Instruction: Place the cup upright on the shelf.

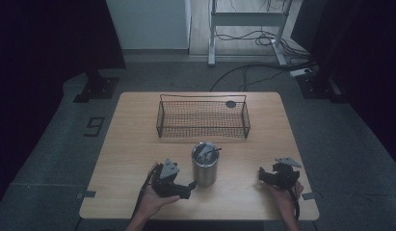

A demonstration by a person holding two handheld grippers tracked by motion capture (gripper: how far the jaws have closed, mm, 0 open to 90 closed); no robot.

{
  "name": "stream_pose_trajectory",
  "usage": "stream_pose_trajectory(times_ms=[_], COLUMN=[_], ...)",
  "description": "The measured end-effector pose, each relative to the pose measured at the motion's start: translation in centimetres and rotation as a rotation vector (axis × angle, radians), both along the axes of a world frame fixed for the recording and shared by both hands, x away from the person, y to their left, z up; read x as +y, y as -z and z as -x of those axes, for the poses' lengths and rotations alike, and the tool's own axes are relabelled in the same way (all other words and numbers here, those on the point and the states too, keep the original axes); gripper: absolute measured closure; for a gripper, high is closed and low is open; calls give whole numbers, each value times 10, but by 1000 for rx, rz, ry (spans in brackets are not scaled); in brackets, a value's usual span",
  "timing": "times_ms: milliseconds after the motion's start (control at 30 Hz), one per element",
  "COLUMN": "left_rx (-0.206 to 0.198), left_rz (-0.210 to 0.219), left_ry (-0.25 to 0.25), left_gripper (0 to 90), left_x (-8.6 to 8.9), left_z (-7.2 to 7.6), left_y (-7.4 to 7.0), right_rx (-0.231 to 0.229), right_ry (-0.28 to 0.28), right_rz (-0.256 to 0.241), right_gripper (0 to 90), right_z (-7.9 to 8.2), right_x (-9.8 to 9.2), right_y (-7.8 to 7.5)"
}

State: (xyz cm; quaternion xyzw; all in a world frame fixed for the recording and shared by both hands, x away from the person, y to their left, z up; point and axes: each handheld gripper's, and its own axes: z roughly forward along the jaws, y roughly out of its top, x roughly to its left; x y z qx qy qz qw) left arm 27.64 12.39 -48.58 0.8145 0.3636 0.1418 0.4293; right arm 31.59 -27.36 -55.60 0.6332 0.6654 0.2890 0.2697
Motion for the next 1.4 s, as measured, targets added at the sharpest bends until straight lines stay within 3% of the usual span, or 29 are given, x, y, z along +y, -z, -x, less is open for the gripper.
stream_pose_trajectory(times_ms=[833, 1067, 1233, 1400], left_rx=[21, -14, -17, -29], left_rz=[-8, -14, -16, -26], left_ry=[1, 8, 1, -35], left_gripper=[1, 0, 9, 17], left_x=[-34, -50, -60, -71], left_z=[-20, -25, -30, -35], left_y=[1, -3, -3, -1], right_rx=[0, 0, 0, 0], right_ry=[0, 0, 0, 0], right_rz=[0, 0, 0, 0], right_gripper=[54, 54, 54, 54], right_z=[0, 0, 0, 0], right_x=[0, 0, 0, 0], right_y=[0, 0, 0, 0])
